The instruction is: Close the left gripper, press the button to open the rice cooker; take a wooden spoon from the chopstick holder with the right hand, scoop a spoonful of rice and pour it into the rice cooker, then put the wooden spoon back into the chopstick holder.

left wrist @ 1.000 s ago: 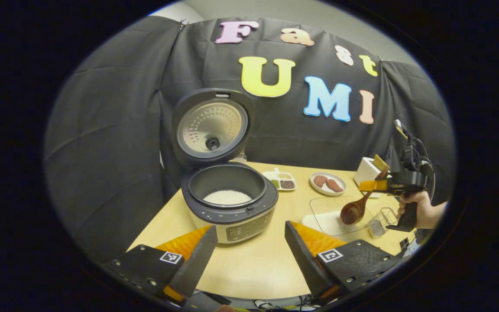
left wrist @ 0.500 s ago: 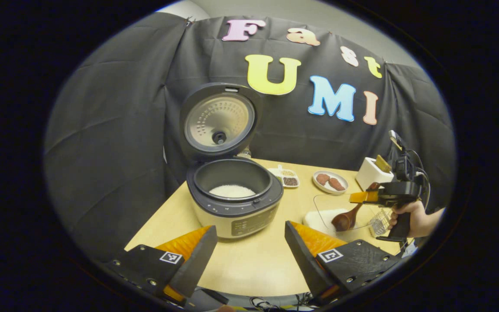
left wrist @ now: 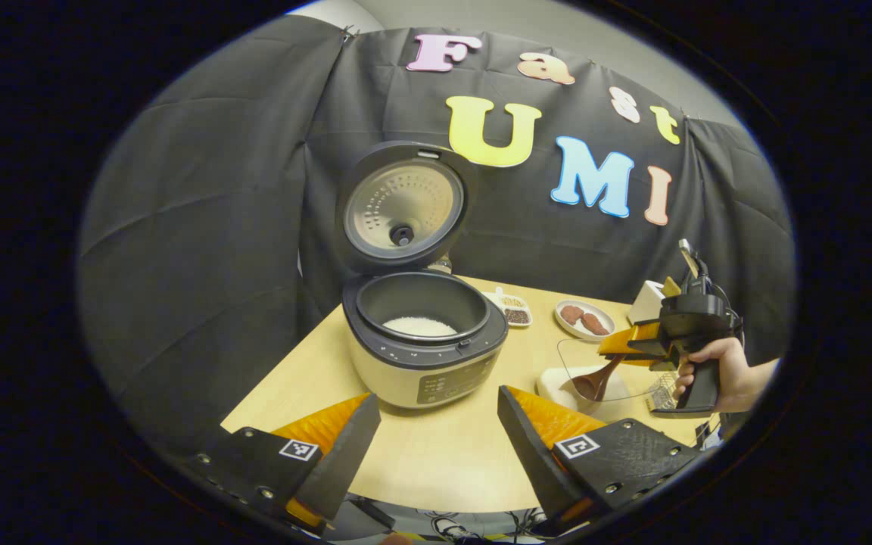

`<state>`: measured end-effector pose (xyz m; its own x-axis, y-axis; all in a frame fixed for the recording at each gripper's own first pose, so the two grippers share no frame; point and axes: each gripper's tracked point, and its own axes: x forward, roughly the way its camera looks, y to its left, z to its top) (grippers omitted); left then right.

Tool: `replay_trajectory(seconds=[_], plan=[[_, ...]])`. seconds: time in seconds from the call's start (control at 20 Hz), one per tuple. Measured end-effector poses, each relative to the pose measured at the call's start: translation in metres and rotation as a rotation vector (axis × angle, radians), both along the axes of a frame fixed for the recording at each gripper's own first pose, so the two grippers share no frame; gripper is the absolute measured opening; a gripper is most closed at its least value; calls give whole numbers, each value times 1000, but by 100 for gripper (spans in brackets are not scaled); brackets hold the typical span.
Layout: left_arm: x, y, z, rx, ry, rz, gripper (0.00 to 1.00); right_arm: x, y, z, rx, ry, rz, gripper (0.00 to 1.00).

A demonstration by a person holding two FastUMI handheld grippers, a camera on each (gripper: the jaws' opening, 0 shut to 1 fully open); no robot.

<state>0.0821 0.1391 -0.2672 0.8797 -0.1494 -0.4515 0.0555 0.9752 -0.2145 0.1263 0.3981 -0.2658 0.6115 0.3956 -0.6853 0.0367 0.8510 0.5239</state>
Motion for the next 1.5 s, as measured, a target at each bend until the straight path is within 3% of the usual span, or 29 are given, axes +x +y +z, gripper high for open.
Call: replay_trajectory(seconds=[0.4, 1.2, 1.25, 1.3, 1.5], plan=[[-8, 1, 7, 26, -16, -11, 98, -2, -5, 6, 52, 34, -29, 22], [5, -16, 28, 57, -66, -42, 97, -2, -97, 3, 241, 158, -314, 23], [6, -19, 29, 57, -69, -46, 99, -2, -100, 3, 260, 167, -332, 19], [6, -21, 29, 58, -71, -49, 98, -1, -102, 5, 286, 174, -344, 23], [6, -26, 29, 69, -75, -62, 98, 4, -97, 19, 383, 202, -367, 23]])
